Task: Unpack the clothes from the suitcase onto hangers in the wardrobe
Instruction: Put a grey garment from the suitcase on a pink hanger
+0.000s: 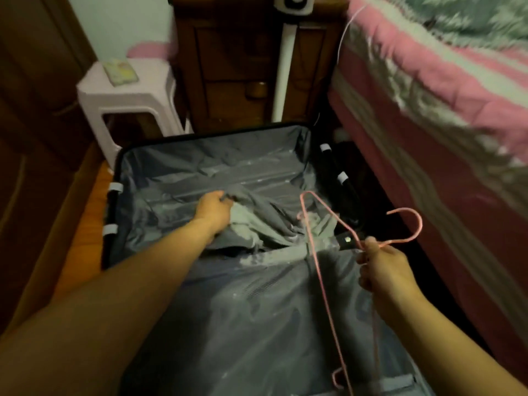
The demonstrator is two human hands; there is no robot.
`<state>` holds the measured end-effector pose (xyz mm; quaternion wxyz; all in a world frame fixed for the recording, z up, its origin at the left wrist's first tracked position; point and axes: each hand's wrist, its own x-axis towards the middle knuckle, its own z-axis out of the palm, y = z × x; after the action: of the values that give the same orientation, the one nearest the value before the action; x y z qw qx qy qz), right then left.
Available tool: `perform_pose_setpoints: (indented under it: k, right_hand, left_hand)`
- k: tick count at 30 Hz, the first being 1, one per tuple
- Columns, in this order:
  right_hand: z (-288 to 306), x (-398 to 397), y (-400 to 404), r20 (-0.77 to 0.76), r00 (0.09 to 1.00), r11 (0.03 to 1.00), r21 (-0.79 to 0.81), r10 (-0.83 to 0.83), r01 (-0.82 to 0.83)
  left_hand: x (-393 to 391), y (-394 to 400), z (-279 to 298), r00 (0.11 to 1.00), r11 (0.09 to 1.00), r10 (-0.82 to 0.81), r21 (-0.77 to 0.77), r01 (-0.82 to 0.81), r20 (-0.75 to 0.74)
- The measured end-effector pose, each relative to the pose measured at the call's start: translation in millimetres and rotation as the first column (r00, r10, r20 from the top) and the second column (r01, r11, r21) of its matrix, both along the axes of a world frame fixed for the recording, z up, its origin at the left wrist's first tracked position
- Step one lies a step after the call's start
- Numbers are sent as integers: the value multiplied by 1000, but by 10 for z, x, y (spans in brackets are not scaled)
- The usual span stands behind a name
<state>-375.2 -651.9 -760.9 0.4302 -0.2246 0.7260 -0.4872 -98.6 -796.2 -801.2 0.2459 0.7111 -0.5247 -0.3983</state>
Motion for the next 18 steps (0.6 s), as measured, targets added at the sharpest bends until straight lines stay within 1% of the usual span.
perform_pose_setpoints:
  k: [1,3,5,7,8,10,11,12,13,14,15,16,17,18]
  right_hand:
    - [145,11,-46,-16,1000,1000,-7,-2,2]
    - [438,41,-168,-20,1000,999,-26,18,-19]
    - [723,65,-320,-41,998,997,-59,55,-57]
    - [1010,100,-451,-128,984,986,-96,122,-135]
    - [1141,123,-512,-195,969,978,-112,152,-176]
    - [1323,156,-602,-326,928,967,-112,181,-228]
    - [1383,184,-622,-378,905,963,-97,197,-250]
    - [1407,217,-584,-409,886,959,-73,220,-272]
    - [1404,257,-514,-417,872,953,-42,256,-300]
    - [1384,308,-425,-395,870,944,-23,295,-331]
    - [1327,358,-283,-344,882,937,-15,323,-349]
    - [1261,418,-161,-271,903,935,-29,332,-352]
    - [1181,470,-30,-207,920,937,-41,332,-347]
    - [1111,511,87,-167,927,937,-34,337,-347]
  left_hand:
    - [80,11,349,991,1000,24,-13,-26,-135]
    - [241,98,1110,927,992,56,-81,-92,-370]
    - [397,298,1783,864,987,29,-124,-105,-502]
    - [539,556,2181,786,994,11,-77,-75,-619]
    - [620,688,2281,746,999,13,-21,-36,-666]
    - [705,927,2274,681,989,44,128,74,-731]
    - [708,1039,2161,680,969,75,214,122,-729]
    - [696,1166,1977,723,933,88,311,181,-685]
    - [680,1293,1744,814,893,42,388,230,-579]
    - [666,1403,1496,911,857,-93,433,279,-401]
    - [654,1519,1261,946,832,-242,456,317,-215]
    - [635,1592,1063,936,826,-342,448,343,-87]
    - [607,1660,915,930,823,-363,446,352,-65]
    - [570,1703,834,939,834,-319,433,342,-127]
